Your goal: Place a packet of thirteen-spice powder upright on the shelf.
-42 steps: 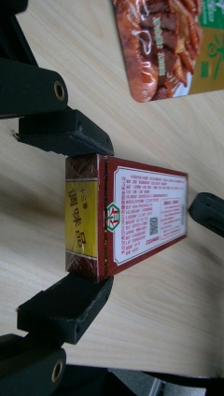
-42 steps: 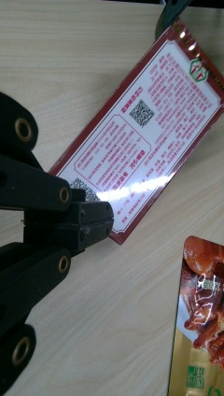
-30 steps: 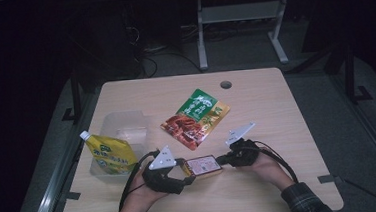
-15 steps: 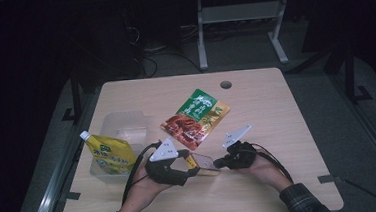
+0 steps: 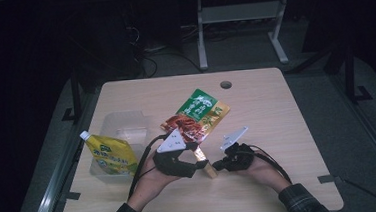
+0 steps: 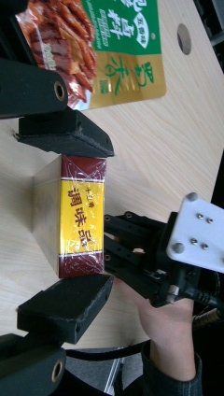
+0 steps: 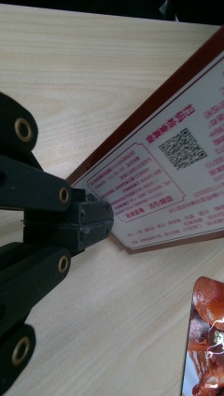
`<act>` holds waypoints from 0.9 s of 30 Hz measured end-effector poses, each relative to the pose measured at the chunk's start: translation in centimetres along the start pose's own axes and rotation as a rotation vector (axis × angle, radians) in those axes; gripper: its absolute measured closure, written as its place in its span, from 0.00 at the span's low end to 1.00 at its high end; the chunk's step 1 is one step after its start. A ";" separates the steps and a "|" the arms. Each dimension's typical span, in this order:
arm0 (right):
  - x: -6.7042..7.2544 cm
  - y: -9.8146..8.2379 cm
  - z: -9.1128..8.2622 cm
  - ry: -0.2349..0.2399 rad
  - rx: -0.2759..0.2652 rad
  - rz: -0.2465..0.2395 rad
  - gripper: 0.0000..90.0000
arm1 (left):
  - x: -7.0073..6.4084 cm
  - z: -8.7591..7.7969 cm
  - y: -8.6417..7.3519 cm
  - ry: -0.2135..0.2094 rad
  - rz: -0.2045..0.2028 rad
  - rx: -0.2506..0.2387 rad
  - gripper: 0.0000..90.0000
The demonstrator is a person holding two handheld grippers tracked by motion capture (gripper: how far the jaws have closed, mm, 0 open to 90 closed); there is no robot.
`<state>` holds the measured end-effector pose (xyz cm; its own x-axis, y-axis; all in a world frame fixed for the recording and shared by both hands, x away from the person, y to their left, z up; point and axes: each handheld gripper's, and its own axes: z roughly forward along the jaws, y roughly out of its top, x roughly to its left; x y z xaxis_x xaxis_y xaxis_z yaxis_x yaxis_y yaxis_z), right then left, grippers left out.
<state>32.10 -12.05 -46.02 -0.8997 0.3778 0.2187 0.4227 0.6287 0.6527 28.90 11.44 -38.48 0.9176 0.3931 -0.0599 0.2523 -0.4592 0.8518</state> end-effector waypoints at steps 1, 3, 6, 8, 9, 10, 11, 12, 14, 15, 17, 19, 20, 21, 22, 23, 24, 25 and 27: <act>-0.1 0.0 0.0 -0.004 0.001 -0.009 1.00 | 0.0 0.2 0.1 -0.002 -0.001 -0.002 0.36; -0.1 0.0 0.0 -0.007 0.002 -0.012 1.00 | 0.0 0.5 0.4 -0.006 0.008 -0.002 0.36; -0.1 -0.1 0.0 -0.006 0.003 -0.009 1.00 | 0.0 1.0 0.6 -0.010 0.010 -0.008 0.36; -0.1 -0.1 0.0 -0.007 0.003 -0.010 1.00 | 0.1 1.2 0.8 -0.015 0.010 -0.009 0.36; -0.1 -0.1 0.0 -0.007 0.003 -0.010 1.00 | 0.1 1.4 0.9 -0.017 0.009 -0.009 0.36; -0.1 -0.1 -0.1 -0.008 0.002 -0.010 1.00 | 0.1 1.5 0.9 -0.019 0.013 -0.010 0.36; -0.1 -0.1 -0.1 -0.008 0.002 -0.010 1.00 | 0.1 1.6 1.0 -0.021 0.010 -0.012 0.36; -0.2 -0.1 -0.1 -0.008 0.001 -0.009 1.00 | 0.1 1.8 1.0 -0.022 0.009 -0.017 0.36; -0.2 -0.1 -0.2 -0.007 -0.004 -0.004 1.00 | 0.1 1.9 1.1 -0.026 0.006 -0.020 0.36; -0.2 -0.1 -0.3 -0.006 -0.010 0.005 1.00 | 0.1 1.9 1.2 -0.028 0.009 -0.017 0.35; -0.3 -0.2 -0.5 -0.009 -0.019 0.010 1.00 | 0.1 1.9 1.2 -0.029 0.010 -0.014 0.35; -0.4 -0.3 -0.7 -0.017 -0.020 0.007 1.00 | 0.1 1.8 1.1 -0.035 0.007 -0.017 0.35; -0.4 -0.3 -0.7 -0.018 -0.022 0.013 1.00 | 0.1 1.8 1.1 -0.035 0.009 -0.017 0.35; -0.4 -0.4 -0.9 -0.018 -0.021 0.022 1.00 | 0.1 1.8 1.1 -0.036 0.007 -0.019 0.34; -0.4 -0.4 -0.9 -0.018 -0.021 0.022 1.00 | 0.1 1.7 1.1 -0.039 0.004 -0.023 0.34; -0.5 -0.4 -0.9 -0.019 -0.024 0.021 1.00 | 0.1 1.7 1.1 -0.039 0.005 -0.025 0.34; -0.6 -0.5 -1.0 -0.030 -0.025 0.013 1.00 | 0.1 1.6 1.2 -0.035 0.003 -0.031 0.32; -0.6 -0.5 -1.0 -0.030 -0.025 0.013 1.00 | 0.1 1.6 1.2 -0.035 0.003 -0.031 0.32; -0.6 -0.6 -1.3 -0.034 -0.030 0.018 1.00 | 0.2 1.4 1.2 -0.036 0.007 -0.036 0.31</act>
<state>32.28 -13.52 -45.60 -0.8874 0.4122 0.2062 0.4350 0.6009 0.6706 29.79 9.84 -38.16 0.9297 0.3612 -0.0722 0.2355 -0.4321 0.8705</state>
